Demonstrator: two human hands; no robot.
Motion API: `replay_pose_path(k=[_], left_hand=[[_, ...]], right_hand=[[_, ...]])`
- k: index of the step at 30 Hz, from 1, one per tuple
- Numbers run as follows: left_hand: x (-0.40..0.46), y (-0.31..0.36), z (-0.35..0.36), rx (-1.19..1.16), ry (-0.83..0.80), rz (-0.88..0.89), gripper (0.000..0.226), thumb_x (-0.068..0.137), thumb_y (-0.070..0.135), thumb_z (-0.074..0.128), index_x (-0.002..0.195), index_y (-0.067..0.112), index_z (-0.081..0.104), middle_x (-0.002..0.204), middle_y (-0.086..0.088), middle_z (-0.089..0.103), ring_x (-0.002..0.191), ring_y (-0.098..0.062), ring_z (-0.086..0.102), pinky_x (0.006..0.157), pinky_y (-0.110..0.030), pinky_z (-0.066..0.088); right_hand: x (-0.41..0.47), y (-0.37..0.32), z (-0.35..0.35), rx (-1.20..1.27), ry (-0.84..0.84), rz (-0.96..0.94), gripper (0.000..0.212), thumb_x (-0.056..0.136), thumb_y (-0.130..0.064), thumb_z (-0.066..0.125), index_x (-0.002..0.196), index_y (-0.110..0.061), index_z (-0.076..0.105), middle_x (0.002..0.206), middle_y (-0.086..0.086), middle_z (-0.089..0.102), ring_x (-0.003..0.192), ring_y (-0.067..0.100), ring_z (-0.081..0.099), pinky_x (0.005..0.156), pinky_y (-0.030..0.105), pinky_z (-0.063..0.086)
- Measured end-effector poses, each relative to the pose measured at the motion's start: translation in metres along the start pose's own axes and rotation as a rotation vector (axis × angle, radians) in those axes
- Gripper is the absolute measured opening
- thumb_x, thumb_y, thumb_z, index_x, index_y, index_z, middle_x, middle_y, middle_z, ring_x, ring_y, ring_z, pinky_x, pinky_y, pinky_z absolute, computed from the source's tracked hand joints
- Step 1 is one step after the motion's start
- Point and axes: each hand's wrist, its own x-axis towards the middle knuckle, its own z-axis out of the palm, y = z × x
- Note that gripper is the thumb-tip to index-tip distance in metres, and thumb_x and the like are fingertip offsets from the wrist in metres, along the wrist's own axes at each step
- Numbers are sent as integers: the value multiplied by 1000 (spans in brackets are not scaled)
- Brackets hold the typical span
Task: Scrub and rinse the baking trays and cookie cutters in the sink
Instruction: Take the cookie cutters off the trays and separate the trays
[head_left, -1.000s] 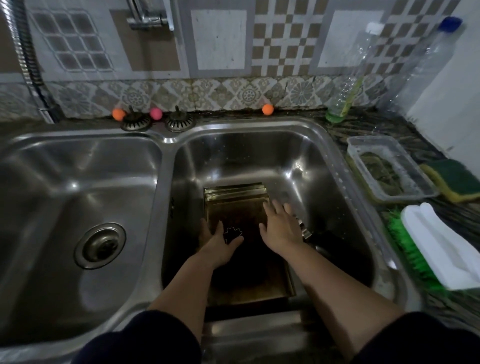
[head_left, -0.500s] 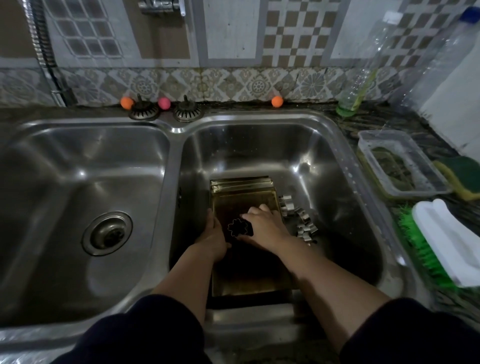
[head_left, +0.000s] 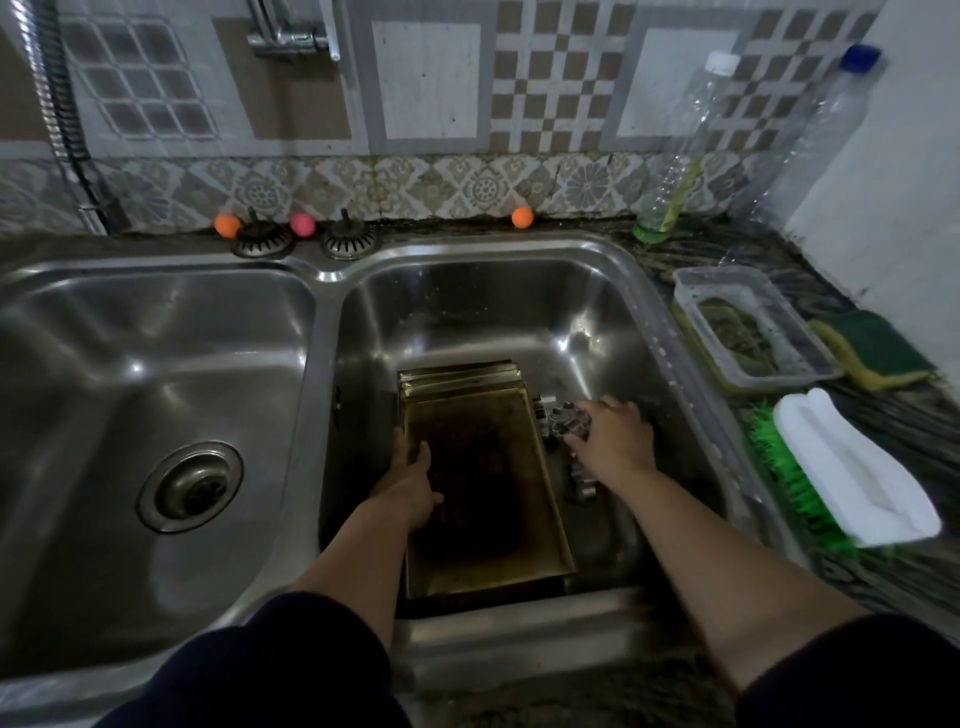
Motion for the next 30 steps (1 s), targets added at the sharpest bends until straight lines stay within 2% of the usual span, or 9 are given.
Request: replay_pose_path(k=[3, 6, 9, 12, 18, 21, 25, 30], left_hand=[[0, 0, 0, 14, 4, 2, 76, 96, 21, 53, 153, 23, 2, 152, -1, -35, 147, -30, 4, 115, -37, 26], [0, 1, 1, 46, 7, -3, 75, 97, 22, 51, 153, 23, 1, 152, -2, -35, 146, -31, 9, 112, -36, 30], [0, 1, 1, 48, 7, -2, 74, 97, 22, 51, 153, 23, 2, 152, -2, -35, 146, -31, 10, 112, -36, 31], [0, 1, 0, 52, 12, 1, 74, 97, 22, 51, 153, 23, 2, 152, -3, -35, 146, -31, 9, 112, -36, 30], [-1, 1, 0, 12, 10, 16, 74, 97, 21, 51, 153, 21, 2, 152, -3, -35, 147, -30, 8, 112, -36, 30], [0, 0, 0, -17, 11, 24, 75, 97, 19, 52, 153, 20, 2, 153, -3, -34, 146, -30, 8, 111, -35, 31], [2, 0, 0, -33, 17, 8, 76, 96, 18, 53, 153, 21, 2, 152, -3, -35, 146, -30, 9, 111, -33, 31], [4, 1, 0, -80, 11, 3, 76, 96, 13, 54, 153, 21, 5, 153, -3, -34, 147, -30, 2, 114, -34, 27]], right_hand=[[-2, 6, 2, 2, -33, 63, 51, 91, -30, 61, 139, -21, 44, 138, 5, 44, 126, 27, 39, 100, 39, 37], [-5, 0, 3, -31, -25, 51, 58, 91, -22, 59, 144, -27, 36, 140, 6, 39, 127, 27, 35, 101, 40, 36], [-8, -13, 5, 174, -24, -26, 50, 92, -14, 54, 138, -30, 43, 135, 4, 47, 123, 23, 43, 100, 40, 43], [-13, -27, 8, 341, -91, -65, 45, 94, -13, 53, 137, -25, 46, 127, 3, 55, 117, 20, 52, 95, 36, 48], [-17, -47, 23, 285, -202, 17, 55, 95, -16, 53, 146, -18, 34, 134, 9, 54, 121, 27, 53, 96, 34, 45], [-17, -54, 25, 320, -140, 79, 50, 94, -15, 52, 143, -19, 42, 130, 10, 58, 116, 27, 57, 94, 34, 50], [-16, -57, 24, 296, -98, 101, 44, 96, -13, 47, 139, -17, 48, 131, 9, 58, 118, 25, 56, 88, 30, 48], [-22, -57, 22, 296, -92, 75, 47, 99, -17, 44, 146, -14, 38, 141, 9, 50, 130, 26, 45, 100, 31, 41]])
